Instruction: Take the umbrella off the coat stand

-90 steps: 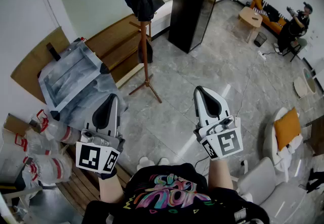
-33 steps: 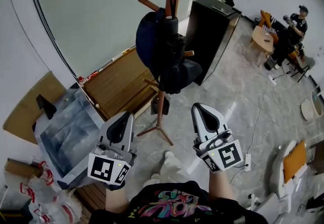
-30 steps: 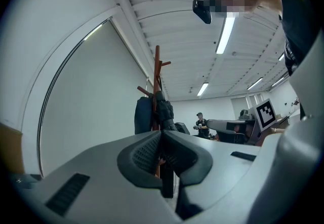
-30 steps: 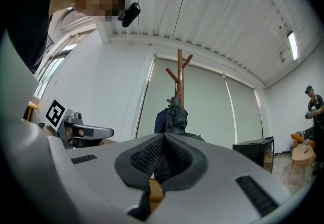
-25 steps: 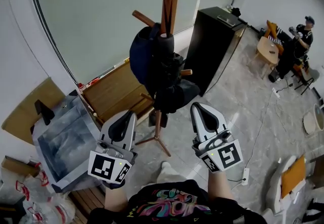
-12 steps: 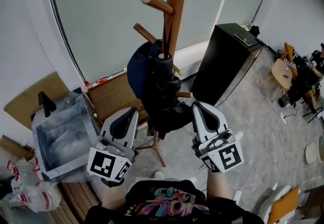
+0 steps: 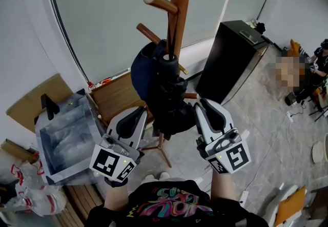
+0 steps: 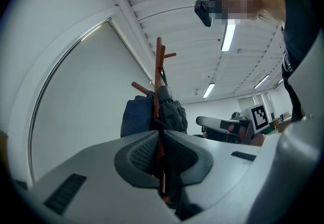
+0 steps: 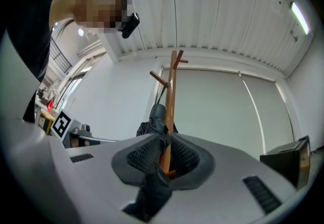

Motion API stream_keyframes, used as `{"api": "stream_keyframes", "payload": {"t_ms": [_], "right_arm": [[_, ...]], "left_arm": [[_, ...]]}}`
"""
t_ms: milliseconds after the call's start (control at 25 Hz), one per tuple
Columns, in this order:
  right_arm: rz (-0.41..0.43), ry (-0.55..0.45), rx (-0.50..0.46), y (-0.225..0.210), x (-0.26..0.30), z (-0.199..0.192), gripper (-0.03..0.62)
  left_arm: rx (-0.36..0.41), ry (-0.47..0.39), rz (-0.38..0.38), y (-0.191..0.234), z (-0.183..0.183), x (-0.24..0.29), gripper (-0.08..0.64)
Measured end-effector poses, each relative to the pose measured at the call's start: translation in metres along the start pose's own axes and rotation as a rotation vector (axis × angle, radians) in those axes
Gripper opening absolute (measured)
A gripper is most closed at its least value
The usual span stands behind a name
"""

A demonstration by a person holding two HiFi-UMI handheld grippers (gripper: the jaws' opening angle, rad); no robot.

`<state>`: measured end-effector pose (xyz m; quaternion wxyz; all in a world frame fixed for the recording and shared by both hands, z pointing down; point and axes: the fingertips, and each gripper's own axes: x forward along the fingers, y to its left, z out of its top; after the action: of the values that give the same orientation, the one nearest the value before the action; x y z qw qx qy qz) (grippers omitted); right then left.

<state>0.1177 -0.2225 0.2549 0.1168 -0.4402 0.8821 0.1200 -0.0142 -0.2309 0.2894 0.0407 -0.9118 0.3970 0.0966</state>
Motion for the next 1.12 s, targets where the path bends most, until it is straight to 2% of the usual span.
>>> {"api": "stream_keyframes", "payload": {"t_ms": [160,240,560,680,840,960,1120], "right_arm": [[0.027,-0.019,0.031,0.001,0.002,0.003,0.135],[0.037,-0.02,0.039,0.001,0.004,0.004,0.163],[0.116,-0.03,0.118,0.003,0.015,0.01,0.248],[0.177,-0.018,0.12,0.01,0.025,0.013,0.277],[0.244,0.021,0.064,0.019,0.04,0.013,0.312],[0.274,0.039,0.029,0.021,0.049,0.012,0.327],[0.301,0.071,0.036,0.02,0.056,0.011,0.328]], "left_arm": [[-0.049,-0.022,-0.061,-0.005,0.001,0.003,0.041],[-0.071,-0.025,-0.095,-0.008,0.002,0.005,0.134],[-0.101,-0.016,-0.207,-0.021,0.001,0.009,0.238],[-0.095,0.003,-0.23,-0.025,-0.003,0.015,0.259],[-0.087,0.024,-0.256,-0.031,-0.009,0.024,0.27],[-0.078,0.032,-0.27,-0.033,-0.011,0.031,0.276],[-0.074,0.034,-0.265,-0.035,-0.013,0.038,0.282]]}}
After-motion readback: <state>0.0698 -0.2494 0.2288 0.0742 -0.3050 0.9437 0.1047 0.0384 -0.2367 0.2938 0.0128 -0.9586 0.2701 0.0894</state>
